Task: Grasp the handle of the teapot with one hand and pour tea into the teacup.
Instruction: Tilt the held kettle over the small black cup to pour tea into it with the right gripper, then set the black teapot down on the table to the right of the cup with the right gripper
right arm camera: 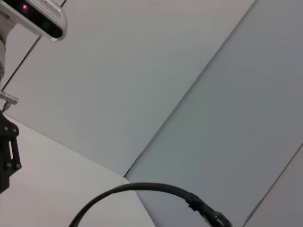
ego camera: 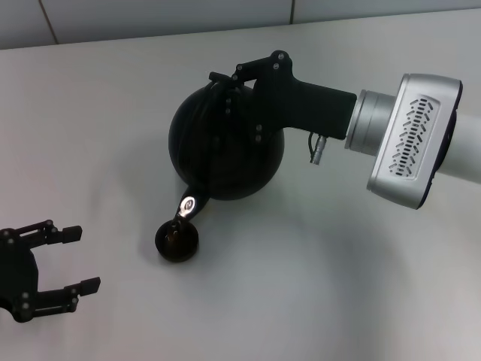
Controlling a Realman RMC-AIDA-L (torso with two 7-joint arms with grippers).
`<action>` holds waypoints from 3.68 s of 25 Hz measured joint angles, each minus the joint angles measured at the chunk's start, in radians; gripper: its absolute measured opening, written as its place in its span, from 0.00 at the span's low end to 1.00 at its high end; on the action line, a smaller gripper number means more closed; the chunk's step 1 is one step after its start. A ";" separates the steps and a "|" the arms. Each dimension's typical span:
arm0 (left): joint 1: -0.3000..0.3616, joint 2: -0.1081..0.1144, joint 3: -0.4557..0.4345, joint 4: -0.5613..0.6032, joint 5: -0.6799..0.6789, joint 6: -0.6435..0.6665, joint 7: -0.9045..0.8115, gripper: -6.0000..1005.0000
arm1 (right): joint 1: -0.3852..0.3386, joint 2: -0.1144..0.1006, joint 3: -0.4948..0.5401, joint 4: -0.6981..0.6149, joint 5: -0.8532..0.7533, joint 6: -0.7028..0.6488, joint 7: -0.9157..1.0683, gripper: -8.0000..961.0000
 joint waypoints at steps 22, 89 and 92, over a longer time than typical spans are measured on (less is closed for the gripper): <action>0.000 -0.003 -0.005 -0.001 0.023 0.000 0.000 0.79 | 0.001 0.000 -0.008 -0.001 0.028 0.000 -0.007 0.10; -0.030 -0.021 -0.016 0.005 0.025 0.004 -0.025 0.79 | -0.033 -0.006 0.025 0.248 0.511 0.234 0.417 0.16; -0.029 -0.021 -0.016 0.005 0.025 0.004 -0.025 0.79 | -0.034 -0.006 0.025 0.248 0.512 0.234 0.412 0.22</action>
